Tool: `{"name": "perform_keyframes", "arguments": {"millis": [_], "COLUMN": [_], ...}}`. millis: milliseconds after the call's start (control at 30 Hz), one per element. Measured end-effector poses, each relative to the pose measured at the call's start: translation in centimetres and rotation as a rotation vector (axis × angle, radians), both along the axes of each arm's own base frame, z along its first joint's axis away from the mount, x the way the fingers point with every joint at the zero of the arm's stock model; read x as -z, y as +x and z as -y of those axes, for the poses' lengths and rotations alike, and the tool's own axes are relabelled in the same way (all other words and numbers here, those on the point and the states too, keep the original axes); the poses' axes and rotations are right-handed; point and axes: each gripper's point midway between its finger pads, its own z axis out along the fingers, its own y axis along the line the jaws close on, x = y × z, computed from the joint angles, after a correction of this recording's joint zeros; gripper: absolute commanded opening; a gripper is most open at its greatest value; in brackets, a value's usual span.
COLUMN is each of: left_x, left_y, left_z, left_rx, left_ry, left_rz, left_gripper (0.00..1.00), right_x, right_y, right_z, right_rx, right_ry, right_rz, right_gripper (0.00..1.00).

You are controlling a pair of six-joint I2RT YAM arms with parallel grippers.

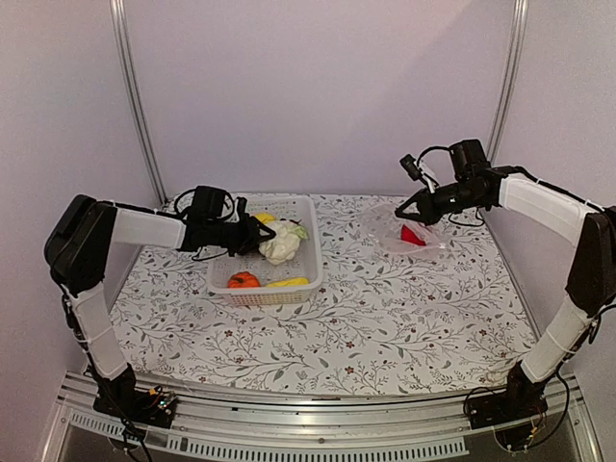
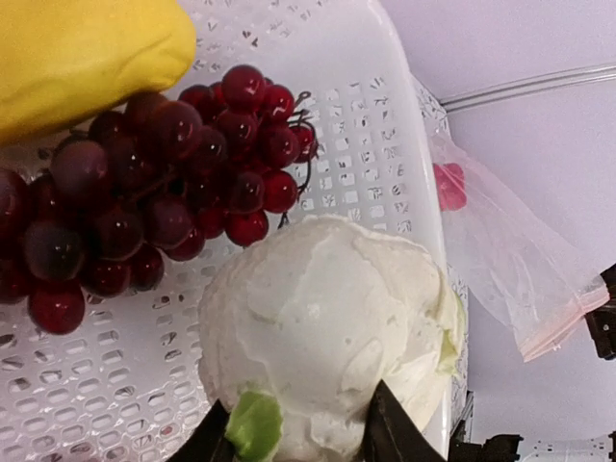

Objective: Place the food in the zip-top bag and seal the zipper
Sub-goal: Pick up the fake vegetable from the bin, then place the fake vegetable in the zipper food storage bag.

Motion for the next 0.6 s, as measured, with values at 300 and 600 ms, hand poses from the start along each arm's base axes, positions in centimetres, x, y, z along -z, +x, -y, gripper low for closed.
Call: {"name": "perform_keyframes", "arguments": {"millis": [300,600], "left_x": [-8.4,-17.9], "left_y": [0.3,-3.1], "left_z": [0.1,8.1], "left_rx": [-0.021,0.116], "left_ry": [0.143,0.082], "left_rz": [0.229,0.495], "left_gripper": [0.13,0.12], "right_x": [-1.5,-3.6], "right_y": [2.0,3.6], "right_z": [-0.1,-1.0], "right_rx": [0.044,0.061], "right_ry": [-0.044,-0.070], "right_rz": [0.032,0.079], "right_gripper": [0.00,0.00]}}
